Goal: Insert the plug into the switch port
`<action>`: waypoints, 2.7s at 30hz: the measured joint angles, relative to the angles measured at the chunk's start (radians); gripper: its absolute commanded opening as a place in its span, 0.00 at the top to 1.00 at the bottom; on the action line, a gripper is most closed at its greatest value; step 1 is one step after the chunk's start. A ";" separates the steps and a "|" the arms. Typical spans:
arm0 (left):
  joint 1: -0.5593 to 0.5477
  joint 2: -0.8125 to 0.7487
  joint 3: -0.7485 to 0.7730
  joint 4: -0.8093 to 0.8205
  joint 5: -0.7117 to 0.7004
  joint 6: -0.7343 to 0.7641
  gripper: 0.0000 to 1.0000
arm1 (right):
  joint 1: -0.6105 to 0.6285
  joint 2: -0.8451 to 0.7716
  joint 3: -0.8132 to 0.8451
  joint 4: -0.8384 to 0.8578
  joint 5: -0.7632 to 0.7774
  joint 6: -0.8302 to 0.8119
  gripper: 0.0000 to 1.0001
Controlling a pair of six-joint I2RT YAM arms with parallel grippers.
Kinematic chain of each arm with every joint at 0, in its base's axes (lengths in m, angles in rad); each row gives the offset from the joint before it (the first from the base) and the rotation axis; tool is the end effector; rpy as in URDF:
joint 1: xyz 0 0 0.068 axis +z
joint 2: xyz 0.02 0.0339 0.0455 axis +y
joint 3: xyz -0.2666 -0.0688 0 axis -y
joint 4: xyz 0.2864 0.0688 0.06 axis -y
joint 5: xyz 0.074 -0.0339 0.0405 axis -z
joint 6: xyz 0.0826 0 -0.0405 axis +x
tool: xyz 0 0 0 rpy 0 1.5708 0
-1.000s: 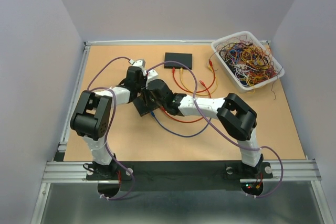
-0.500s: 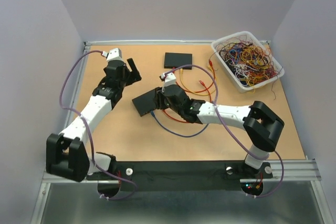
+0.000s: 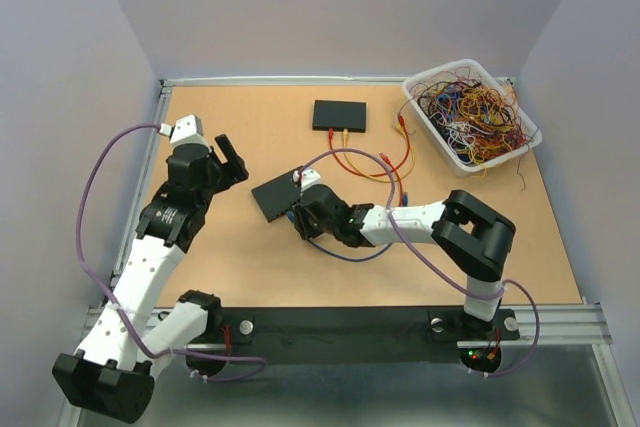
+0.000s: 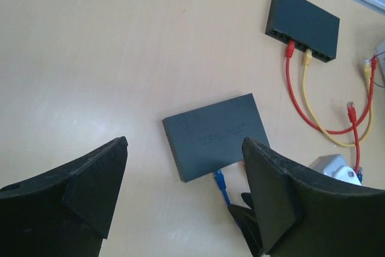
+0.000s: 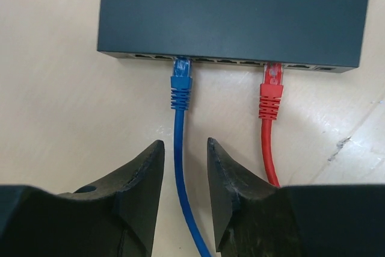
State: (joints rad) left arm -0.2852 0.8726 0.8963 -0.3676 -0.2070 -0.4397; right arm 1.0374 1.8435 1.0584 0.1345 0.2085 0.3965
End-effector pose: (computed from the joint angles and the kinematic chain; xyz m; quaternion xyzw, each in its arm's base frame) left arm 0.2728 -0.0623 0.3323 -0.1221 0.8063 -0.1240 0.5654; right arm 0.2486 0.3874 0.1165 -0.2369 0.8603 0.2199 0.3942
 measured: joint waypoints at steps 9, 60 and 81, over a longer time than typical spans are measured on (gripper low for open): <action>-0.001 -0.172 -0.054 -0.021 -0.013 0.018 0.12 | 0.031 0.066 0.026 -0.026 0.007 0.000 0.74; -0.004 -0.327 -0.144 0.026 -0.094 0.039 0.12 | -0.289 0.847 1.236 -0.166 0.021 0.024 0.11; -0.003 -0.315 -0.144 0.027 -0.115 0.039 0.12 | -0.246 -0.132 0.404 -0.128 0.108 -0.143 0.00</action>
State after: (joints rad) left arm -0.2886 0.5571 0.7521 -0.3408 -0.3222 -0.4011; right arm 0.7914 1.7111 1.4620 0.0067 0.3164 0.2531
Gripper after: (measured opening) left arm 0.880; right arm 0.996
